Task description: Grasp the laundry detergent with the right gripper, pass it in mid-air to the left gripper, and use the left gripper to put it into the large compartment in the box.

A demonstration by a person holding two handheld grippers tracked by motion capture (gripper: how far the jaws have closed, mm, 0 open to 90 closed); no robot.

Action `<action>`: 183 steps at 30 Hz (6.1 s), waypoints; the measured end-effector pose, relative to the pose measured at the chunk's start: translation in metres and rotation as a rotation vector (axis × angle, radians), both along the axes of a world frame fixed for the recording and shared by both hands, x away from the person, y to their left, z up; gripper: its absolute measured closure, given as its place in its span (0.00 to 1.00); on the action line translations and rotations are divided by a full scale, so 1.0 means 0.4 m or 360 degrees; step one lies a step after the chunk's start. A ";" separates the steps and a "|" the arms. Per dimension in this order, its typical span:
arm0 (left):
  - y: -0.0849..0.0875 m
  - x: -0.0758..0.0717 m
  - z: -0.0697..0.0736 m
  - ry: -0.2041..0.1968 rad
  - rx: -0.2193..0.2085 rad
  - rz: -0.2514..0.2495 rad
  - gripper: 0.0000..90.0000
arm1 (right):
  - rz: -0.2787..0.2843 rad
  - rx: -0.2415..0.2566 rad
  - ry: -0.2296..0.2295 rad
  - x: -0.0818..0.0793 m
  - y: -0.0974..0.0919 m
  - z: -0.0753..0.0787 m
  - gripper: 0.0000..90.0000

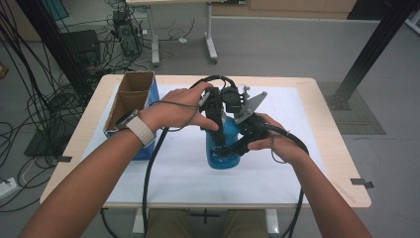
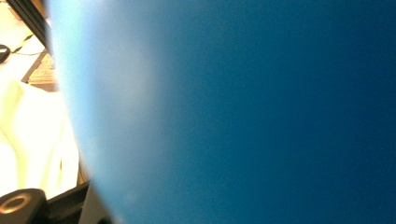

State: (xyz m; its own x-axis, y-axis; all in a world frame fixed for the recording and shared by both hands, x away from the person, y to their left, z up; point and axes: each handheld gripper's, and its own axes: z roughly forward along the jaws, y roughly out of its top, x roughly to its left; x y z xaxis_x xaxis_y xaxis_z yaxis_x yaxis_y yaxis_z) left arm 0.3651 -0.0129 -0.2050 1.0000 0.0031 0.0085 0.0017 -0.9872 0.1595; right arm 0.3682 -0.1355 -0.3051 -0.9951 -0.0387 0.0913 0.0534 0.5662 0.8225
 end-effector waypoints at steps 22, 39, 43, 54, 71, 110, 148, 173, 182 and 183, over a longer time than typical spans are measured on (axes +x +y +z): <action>0.000 -0.007 -0.001 0.0019 0.0020 -0.0019 0.42 | 0.0008 -0.0006 -0.0009 -0.004 0.004 -0.002 0.49; -0.002 -0.006 -0.004 0.0020 0.0020 -0.0012 0.42 | 0.0002 -0.0015 -0.0016 -0.005 0.003 -0.002 0.49; -0.002 -0.007 -0.005 0.0015 0.0021 -0.0016 0.42 | 0.0000 -0.0013 -0.0015 -0.006 0.002 -0.003 0.49; 0.000 -0.007 -0.005 0.0011 0.0019 -0.0013 0.42 | 0.0001 -0.0013 -0.0020 -0.006 0.004 -0.002 0.49; 0.001 -0.006 -0.005 0.0014 0.0019 -0.0017 0.42 | 0.0001 -0.0016 -0.0029 -0.004 0.004 -0.003 0.49; 0.006 -0.005 -0.004 0.0022 0.0021 -0.0011 0.42 | 0.0008 -0.0009 -0.0025 -0.003 0.010 -0.003 0.48; 0.016 -0.005 -0.008 0.0031 0.0009 0.0001 0.42 | 0.0018 -0.0010 -0.0027 -0.003 0.017 -0.007 0.48; 0.014 -0.010 -0.002 0.0026 0.0027 -0.0001 0.42 | 0.0024 0.0002 -0.0036 -0.007 0.017 -0.003 0.48; 0.016 -0.012 0.003 0.0028 0.0011 0.0012 0.42 | 0.0030 0.0014 -0.0046 -0.008 0.018 0.000 0.48; 0.016 -0.012 0.003 0.0027 0.0011 0.0014 0.42 | 0.0028 0.0016 -0.0046 -0.008 0.018 0.000 0.48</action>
State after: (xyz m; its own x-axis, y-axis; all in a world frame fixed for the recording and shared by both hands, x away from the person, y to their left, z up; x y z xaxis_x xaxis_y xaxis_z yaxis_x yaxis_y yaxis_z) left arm 0.3604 -0.0064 -0.2038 0.9999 0.0117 -0.0086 0.0129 -0.9882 0.1524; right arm 0.3650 -0.1281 -0.3050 -0.9965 -0.0570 0.0618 0.0195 0.5584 0.8294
